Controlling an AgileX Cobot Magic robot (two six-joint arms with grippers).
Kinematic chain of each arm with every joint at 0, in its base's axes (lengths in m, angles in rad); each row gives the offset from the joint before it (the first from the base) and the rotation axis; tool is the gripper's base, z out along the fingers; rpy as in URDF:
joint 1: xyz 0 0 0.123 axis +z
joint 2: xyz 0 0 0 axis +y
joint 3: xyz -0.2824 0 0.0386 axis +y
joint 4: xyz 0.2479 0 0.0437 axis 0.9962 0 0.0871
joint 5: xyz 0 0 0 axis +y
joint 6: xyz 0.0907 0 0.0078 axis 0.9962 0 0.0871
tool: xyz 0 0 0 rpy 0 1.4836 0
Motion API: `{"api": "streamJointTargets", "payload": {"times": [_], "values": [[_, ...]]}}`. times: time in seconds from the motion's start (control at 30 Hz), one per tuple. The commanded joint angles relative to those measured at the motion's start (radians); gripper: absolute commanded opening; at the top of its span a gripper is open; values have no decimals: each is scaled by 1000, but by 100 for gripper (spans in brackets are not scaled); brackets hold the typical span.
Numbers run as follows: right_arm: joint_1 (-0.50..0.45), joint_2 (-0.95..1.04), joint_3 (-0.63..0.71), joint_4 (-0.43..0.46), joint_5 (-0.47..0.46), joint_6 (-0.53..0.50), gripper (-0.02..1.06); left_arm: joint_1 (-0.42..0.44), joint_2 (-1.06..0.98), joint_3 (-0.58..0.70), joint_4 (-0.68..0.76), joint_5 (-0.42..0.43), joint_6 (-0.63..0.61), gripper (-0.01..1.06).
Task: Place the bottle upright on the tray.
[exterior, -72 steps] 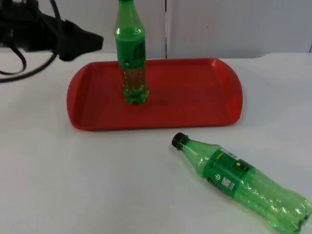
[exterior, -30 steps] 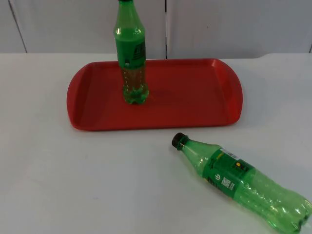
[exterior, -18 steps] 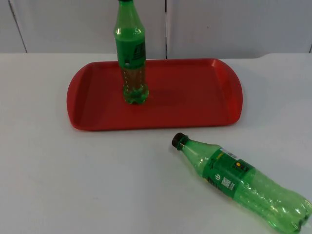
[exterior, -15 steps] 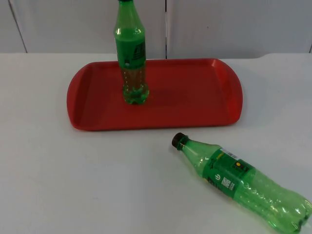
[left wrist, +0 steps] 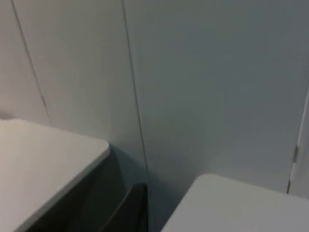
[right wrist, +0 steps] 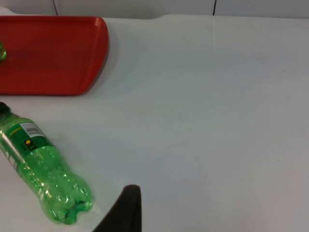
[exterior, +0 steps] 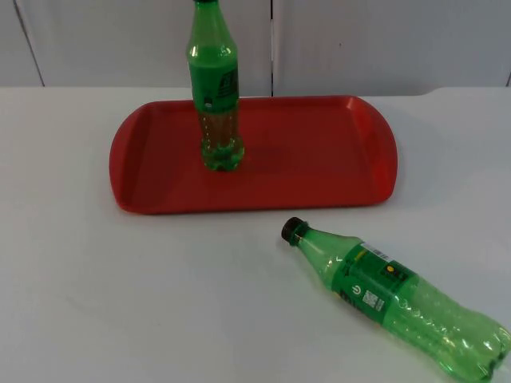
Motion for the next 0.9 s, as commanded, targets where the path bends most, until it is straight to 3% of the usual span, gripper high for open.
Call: {"api": "streamJointTargets", "payload": {"times": [0.0, 0.07, 0.23, 0.47, 0.63, 0.87], "values": [[0, -4, 3, 1, -3, -11, 104, 3, -5, 5, -134, 16, 144, 105], [0, -4, 3, 1, -3, -11, 104, 1, -5, 5, -297, 16, 264, 105], [0, -4, 3, 1, -3, -11, 104, -3, -27, 5, -497, 18, 411, 105], [0, -4, 3, 1, -3, -11, 104, -65, -92, 5, -613, 46, 499, 105], [0, -4, 3, 3, -3, -11, 104, -188, -145, 5, -629, 162, 543, 105], [0, -4, 3, 3, -3, -11, 104, -281, -193, 5, -673, 185, 584, 105]]}}
